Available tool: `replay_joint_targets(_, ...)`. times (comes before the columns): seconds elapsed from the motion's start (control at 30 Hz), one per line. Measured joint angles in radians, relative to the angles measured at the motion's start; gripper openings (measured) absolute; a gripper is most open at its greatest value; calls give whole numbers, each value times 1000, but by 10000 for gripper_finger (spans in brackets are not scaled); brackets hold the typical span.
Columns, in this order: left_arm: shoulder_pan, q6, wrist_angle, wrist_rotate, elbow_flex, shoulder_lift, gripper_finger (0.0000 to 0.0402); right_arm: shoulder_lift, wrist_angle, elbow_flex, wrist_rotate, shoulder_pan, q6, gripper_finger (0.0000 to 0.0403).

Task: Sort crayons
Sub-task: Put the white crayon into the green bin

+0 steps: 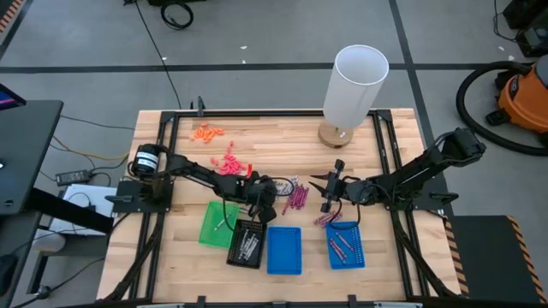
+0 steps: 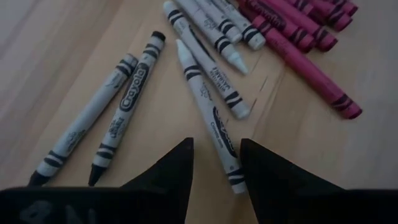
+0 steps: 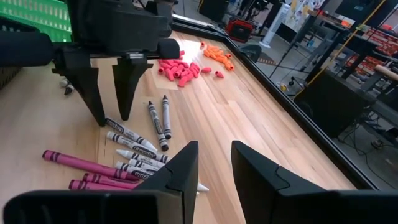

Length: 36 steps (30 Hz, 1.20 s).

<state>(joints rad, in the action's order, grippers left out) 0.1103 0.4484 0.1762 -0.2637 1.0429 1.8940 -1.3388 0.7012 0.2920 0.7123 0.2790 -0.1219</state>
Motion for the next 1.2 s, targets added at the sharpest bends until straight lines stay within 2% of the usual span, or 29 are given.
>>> replay_joint_targets(0.67,-1,44,10,5,0,-1,139,0,0,0,-4,0,7,105)
replay_joint_targets(0.77,-1,55,18,4,0,-1,117,0,-1,0,-4,0,7,105)
replay_joint_targets(1.03,-2,75,26,18,0,-4,18,0,-1,0,-4,0,7,105)
replay_joint_targets(1.2,-2,76,29,39,-2,-14,13,0,-5,0,-9,0,12,105)
